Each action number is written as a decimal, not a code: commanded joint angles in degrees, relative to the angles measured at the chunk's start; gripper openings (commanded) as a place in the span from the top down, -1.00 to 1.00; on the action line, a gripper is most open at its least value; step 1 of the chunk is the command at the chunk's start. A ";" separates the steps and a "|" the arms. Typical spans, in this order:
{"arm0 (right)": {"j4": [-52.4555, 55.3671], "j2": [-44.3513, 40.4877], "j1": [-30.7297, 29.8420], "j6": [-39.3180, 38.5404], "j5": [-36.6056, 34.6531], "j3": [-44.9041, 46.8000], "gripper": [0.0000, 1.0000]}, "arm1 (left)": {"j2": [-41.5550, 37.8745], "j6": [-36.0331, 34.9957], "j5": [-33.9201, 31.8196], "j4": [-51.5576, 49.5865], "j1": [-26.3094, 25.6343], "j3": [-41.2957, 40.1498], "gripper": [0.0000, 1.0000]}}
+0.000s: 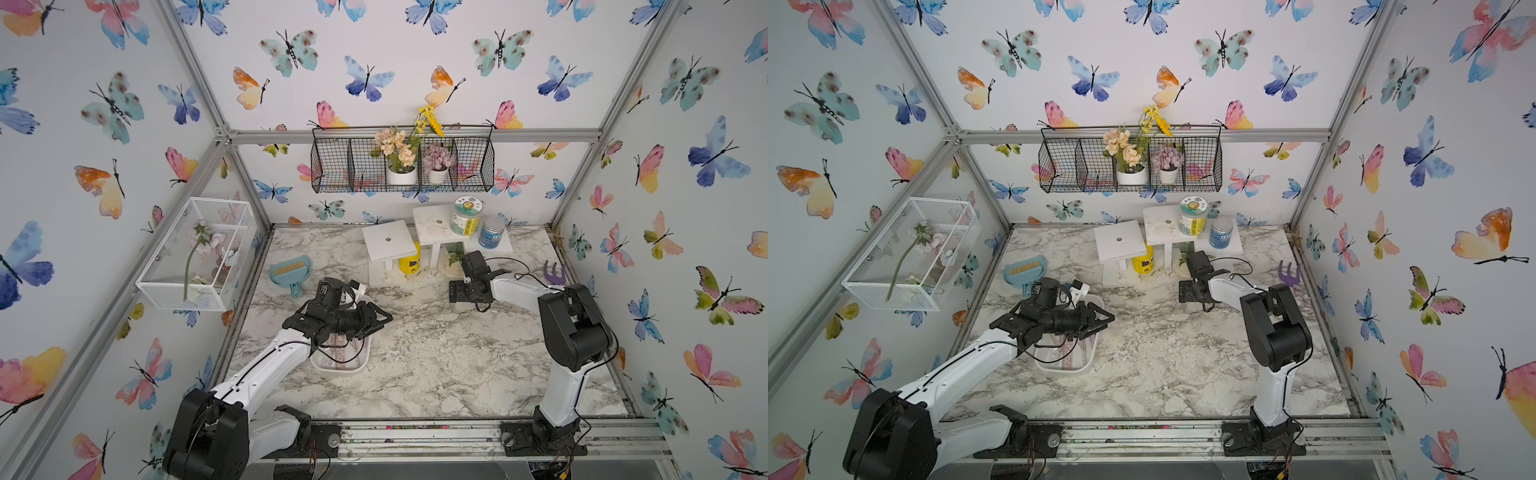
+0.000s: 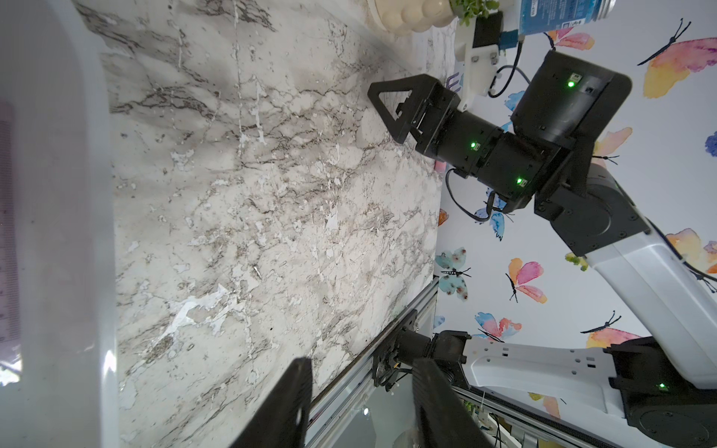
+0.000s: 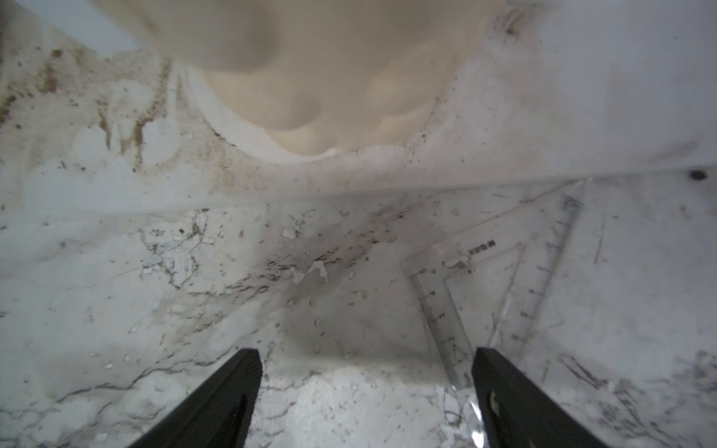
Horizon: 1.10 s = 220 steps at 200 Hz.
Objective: Put the scattered rulers into the storage box
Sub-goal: Move the ruler to the center of the board.
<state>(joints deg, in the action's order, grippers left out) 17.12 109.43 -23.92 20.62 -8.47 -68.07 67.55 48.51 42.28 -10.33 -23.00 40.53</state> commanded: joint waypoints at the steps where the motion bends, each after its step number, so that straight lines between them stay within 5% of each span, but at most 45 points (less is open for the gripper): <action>1: -0.64 1.92 0.85 -0.58 -1.64 -1.18 -0.84 | -0.68 -0.61 2.54 -0.26 -0.34 -0.38 0.06; 141: -2.26 -1.28 1.07 3.13 6.96 6.71 -0.83 | 1.00 -0.87 2.01 0.37 -0.59 -0.19 0.07; 220: -5.39 -10.47 -6.58 9.98 11.85 19.83 -0.84 | 2.32 -0.17 1.58 1.61 -1.60 0.07 0.08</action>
<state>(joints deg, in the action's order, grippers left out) 7.75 99.74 -27.22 26.06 -2.26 -52.69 69.28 48.51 42.26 -9.76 -24.14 40.53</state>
